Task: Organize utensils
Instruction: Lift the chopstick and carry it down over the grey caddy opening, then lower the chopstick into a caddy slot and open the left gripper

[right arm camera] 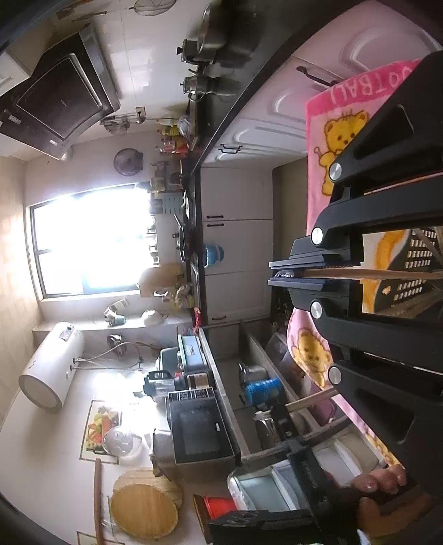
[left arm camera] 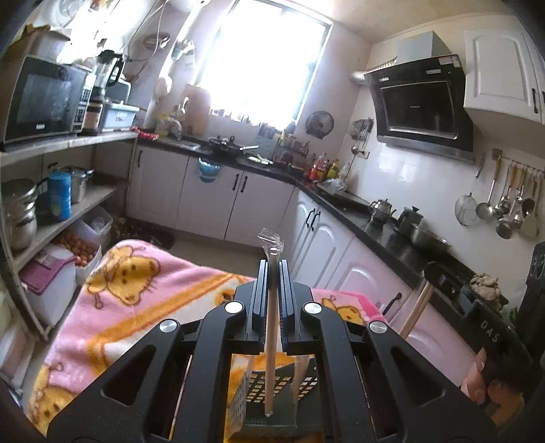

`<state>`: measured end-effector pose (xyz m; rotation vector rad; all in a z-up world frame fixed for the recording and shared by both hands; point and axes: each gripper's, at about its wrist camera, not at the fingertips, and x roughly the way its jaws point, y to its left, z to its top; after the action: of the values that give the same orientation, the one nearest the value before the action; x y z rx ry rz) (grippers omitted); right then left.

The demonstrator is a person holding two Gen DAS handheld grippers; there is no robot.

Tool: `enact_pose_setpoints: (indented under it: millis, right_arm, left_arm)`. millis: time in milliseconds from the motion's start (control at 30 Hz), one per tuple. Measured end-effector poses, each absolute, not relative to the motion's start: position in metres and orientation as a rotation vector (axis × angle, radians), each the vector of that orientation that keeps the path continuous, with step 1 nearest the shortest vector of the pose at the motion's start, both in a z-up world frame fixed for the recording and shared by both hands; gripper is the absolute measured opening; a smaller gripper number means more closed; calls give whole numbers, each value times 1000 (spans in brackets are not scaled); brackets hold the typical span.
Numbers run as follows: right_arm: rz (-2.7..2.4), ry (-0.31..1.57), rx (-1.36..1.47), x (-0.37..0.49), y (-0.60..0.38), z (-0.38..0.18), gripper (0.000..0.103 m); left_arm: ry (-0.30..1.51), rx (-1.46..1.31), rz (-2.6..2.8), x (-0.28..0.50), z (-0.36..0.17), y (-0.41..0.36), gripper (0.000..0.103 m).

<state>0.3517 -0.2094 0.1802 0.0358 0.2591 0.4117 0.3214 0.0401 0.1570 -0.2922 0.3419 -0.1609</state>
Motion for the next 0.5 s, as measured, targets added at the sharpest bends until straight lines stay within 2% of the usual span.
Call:
enact_pose_setpoints:
  millis: [500]
  right_arm:
    - [345,326,57,385,-200,125,4]
  left_arm:
    - [368,-266,-169,325,118,30,1]
